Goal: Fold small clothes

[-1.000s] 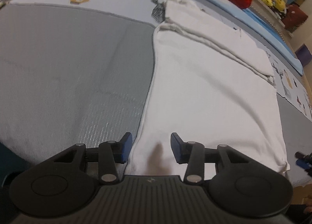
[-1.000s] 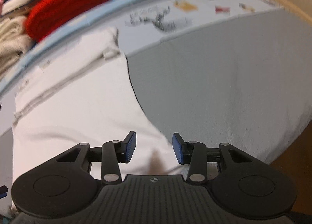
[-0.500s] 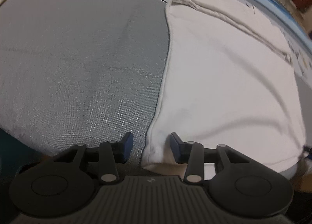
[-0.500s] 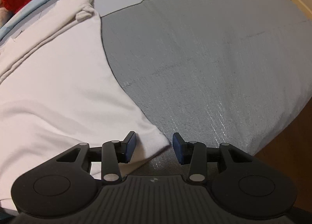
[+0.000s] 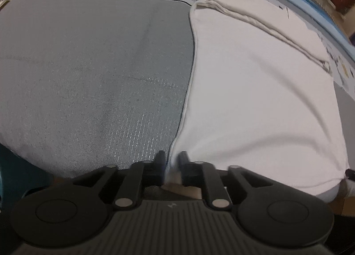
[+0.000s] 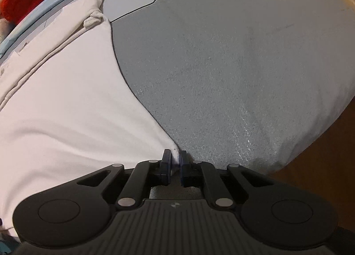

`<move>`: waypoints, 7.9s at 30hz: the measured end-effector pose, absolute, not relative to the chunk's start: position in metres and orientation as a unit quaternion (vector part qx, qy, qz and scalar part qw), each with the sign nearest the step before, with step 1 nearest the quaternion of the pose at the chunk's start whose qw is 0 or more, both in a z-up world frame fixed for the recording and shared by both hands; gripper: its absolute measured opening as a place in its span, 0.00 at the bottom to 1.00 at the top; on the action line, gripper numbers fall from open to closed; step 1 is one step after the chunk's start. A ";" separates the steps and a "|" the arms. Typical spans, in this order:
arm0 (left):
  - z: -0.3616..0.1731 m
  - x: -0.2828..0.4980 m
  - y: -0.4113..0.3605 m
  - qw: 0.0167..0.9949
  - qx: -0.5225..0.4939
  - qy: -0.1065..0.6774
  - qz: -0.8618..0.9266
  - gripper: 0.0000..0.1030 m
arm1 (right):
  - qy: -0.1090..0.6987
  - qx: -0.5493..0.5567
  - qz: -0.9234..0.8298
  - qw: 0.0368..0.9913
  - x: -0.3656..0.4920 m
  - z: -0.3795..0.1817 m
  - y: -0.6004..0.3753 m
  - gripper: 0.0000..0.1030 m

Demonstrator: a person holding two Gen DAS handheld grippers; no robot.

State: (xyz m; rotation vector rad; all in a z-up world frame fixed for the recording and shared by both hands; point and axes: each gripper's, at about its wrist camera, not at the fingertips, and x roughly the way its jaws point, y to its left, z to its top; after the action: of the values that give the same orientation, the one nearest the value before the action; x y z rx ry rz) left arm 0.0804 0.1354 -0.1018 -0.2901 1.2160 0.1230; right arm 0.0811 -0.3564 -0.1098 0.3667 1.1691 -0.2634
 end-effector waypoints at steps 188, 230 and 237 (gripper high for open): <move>-0.089 0.324 0.127 0.873 -0.133 0.469 0.012 0.06 | 0.415 0.072 -0.023 0.907 0.256 -0.080 -0.370 0.06; -0.034 0.185 0.100 0.883 -0.037 0.465 -0.047 0.42 | 0.344 0.096 -0.022 0.934 0.134 0.002 -0.359 0.40; -0.068 0.187 0.117 0.840 -0.070 0.537 -0.047 0.51 | 0.479 0.071 -0.039 0.874 0.133 -0.057 -0.364 0.40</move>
State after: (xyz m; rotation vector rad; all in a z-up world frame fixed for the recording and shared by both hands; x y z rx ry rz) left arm 0.1865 0.1169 -0.0677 -0.1470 1.1343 -0.0990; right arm 0.1328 -0.3642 -0.0569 0.1481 0.9995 -0.0823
